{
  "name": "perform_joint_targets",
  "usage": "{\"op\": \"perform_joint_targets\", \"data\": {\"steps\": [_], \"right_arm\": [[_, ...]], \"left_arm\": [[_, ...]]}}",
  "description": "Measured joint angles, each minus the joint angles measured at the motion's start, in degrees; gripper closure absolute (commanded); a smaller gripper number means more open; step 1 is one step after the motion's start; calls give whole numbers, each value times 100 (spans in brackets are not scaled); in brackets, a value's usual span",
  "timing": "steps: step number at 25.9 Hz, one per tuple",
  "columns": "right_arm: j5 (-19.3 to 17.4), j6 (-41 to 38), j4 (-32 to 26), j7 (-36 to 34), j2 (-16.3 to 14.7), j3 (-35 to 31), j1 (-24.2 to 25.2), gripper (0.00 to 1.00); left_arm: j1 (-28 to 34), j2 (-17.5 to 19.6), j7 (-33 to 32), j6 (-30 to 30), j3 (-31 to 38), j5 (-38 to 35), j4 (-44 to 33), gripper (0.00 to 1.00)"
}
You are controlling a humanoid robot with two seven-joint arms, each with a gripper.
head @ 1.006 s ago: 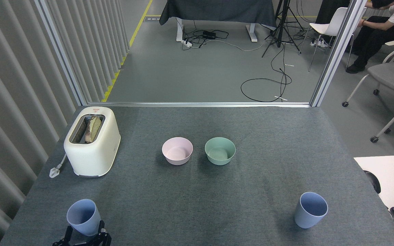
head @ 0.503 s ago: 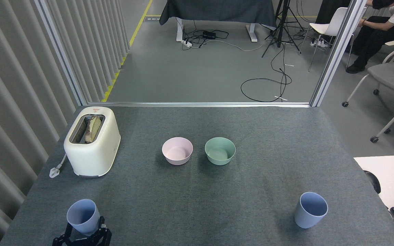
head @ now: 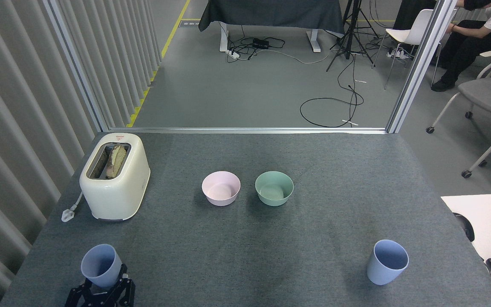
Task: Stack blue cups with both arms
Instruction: 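Slide the grasped blue cup toward the table center with the left gripper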
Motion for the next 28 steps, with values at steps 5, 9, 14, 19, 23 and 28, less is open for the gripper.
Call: {"op": "perform_joint_targets", "data": {"steps": [5, 9, 14, 19, 23, 28], "right_arm": [[0, 0, -1, 0, 1, 6, -1, 0], [0, 0, 0, -1, 2, 14, -7, 0], [0, 18, -1, -5, 1, 15, -8, 0], [1, 133, 0, -7, 0, 28, -2, 0], [7, 185, 0, -17, 0, 34, 12, 0], [8, 206, 1, -30, 0, 34, 17, 0]], "left_arm": [[87, -36, -4, -336, -471, -46, -558, 42], [33, -97, -8, -425, -1445, -271, -735, 44], [-202, -610, -12, -423, -2178, -1172, -462, 44], [-277, -913, -12, -272, -2597, -1656, -96, 43], [-291, -953, -2, -63, -2721, -1686, 38, 42], [-294, -952, 2, -4, -2716, -1663, 62, 40]]}}
